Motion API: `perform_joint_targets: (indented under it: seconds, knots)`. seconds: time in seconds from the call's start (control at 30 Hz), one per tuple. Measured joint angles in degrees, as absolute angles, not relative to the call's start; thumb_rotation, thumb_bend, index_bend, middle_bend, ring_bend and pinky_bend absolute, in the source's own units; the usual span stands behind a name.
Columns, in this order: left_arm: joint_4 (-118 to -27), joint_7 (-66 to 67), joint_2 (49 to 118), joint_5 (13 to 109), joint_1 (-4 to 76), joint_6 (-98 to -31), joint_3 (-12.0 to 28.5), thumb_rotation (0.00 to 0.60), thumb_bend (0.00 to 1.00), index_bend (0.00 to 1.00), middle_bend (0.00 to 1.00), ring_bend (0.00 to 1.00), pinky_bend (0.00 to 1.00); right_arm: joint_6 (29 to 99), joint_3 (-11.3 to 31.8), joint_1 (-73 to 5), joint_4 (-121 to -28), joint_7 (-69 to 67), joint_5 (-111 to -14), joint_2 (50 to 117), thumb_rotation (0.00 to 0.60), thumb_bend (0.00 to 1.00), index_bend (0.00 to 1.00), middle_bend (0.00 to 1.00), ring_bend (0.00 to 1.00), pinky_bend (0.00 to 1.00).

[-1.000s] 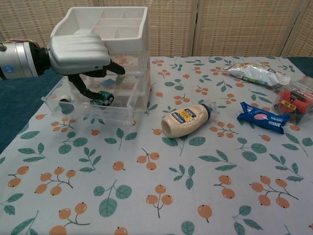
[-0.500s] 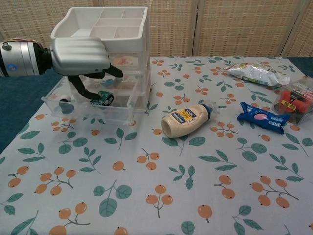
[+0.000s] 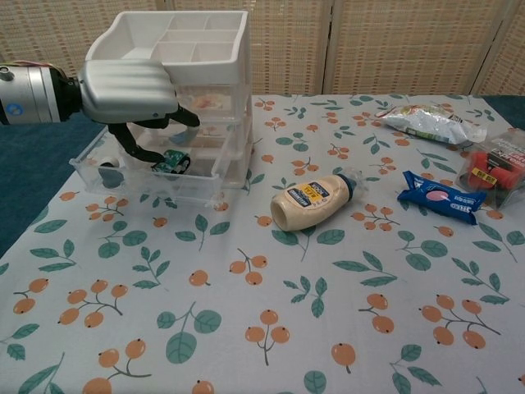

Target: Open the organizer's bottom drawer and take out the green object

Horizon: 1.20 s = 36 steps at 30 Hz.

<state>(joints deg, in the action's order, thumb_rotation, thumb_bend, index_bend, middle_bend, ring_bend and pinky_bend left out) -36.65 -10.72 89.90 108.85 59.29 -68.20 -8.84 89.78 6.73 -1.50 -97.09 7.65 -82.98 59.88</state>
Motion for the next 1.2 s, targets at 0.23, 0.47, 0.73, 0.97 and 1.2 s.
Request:
perform_joint_targets:
  seconds: [0.23, 0.47, 0.73, 0.97, 1.2]
  knots:
    - [-37.1, -10.0, 89.6, 109.0, 59.8, -68.3, -9.2, 0.6, 0.12, 0.41, 0.97, 1.0, 1.0, 89.7, 6.7, -1.6, -97.1, 7.8, -83.0, 60.0, 0.6, 0.29, 0.2, 0.28, 0.16, 0.25]
    - [-37.4, -7.9, 89.0, 109.4, 60.1, -68.8, -9.6, 0.6, 0.09, 0.41, 0.97, 1.0, 1.0, 89.8, 6.7, -1.5, -96.9, 7.7, -83.0, 60.2, 0.6, 0.29, 0.2, 0.28, 0.16, 0.25]
    - [-38.0, -6.0, 88.5, 109.2, 59.1, -70.0, -10.0, 0.6, 0.09, 0.41, 0.97, 1.0, 1.0, 89.4, 6.6, -1.6, -96.5, 7.5, -82.9, 60.5, 0.6, 0.29, 0.2, 0.28, 0.16, 0.25]
    - [-38.3, -3.6, 88.4, 109.5, 58.9, -70.1, -10.4, 0.6, 0.09, 0.41, 0.97, 1.0, 1.0, 89.7, 6.5, -1.5, -96.5, 7.3, -83.2, 60.5, 0.6, 0.29, 0.2, 0.28, 0.16, 0.25]
    - [-38.5, -3.1, 88.8, 109.5, 59.0, -69.6, -10.5, 0.6, 0.09, 0.42, 0.97, 1.0, 1.0, 89.9, 6.4, -1.3, -96.5, 7.3, -83.3, 60.5, 0.6, 0.29, 0.2, 0.28, 0.16, 0.25]
